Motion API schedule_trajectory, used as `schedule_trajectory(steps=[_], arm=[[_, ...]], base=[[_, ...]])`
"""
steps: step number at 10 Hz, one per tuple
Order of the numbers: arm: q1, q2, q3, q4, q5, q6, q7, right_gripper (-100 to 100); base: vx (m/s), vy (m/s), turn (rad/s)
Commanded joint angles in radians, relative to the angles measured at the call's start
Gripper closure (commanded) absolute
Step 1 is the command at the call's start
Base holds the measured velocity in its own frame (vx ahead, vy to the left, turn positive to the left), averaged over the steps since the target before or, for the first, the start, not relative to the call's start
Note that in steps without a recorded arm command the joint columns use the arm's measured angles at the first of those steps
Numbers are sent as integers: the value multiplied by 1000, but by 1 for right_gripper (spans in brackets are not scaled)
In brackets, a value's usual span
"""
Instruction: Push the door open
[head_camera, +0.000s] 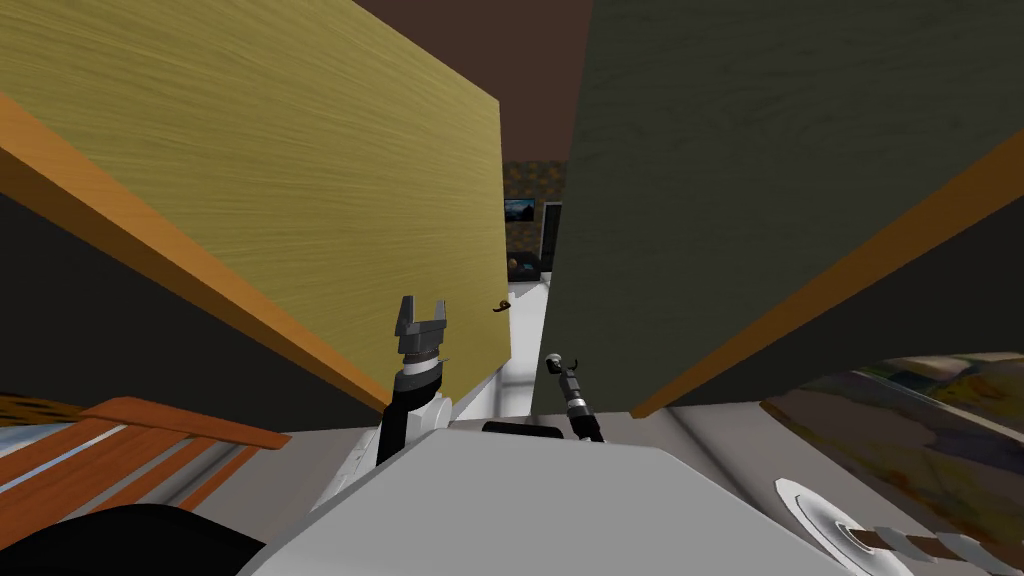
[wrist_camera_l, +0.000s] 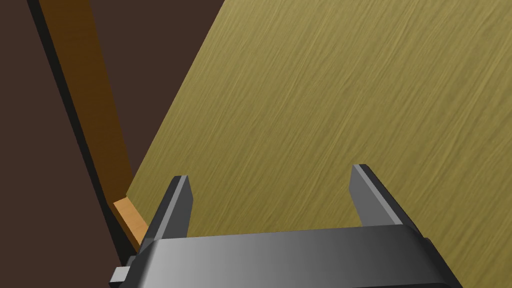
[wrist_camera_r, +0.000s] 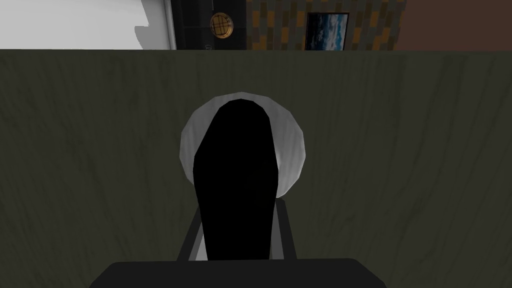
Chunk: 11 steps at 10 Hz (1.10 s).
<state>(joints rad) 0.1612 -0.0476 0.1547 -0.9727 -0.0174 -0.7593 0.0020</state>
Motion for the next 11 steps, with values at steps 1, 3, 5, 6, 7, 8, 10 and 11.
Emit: schedule_trajectory(steps=[1, 3, 5, 6, 7, 8, 10, 11], arm=[[-23, -6, -38, 12, -28, -18, 23, 100], [-39, -8, -75, 29, -61, -25, 50, 100], [-57, -9, -118, 48, -99, -32, 80, 100], [-57, -9, -118, 48, -99, -32, 80, 100], [-57, -9, -118, 48, -99, -32, 80, 100], [-67, -9, -142, 58, -120, -37, 97, 100], [-78, -9, -165, 68, -141, -41, 113, 100], [-88, -9, -190, 79, -163, -46, 131, 100]], base=[[50, -14, 112], [54, -16, 164], [56, -31, 176], [49, -8, 61], [26, -3, -4], [27, -4, 119], [30, -9, 143], [38, -13, 120]])
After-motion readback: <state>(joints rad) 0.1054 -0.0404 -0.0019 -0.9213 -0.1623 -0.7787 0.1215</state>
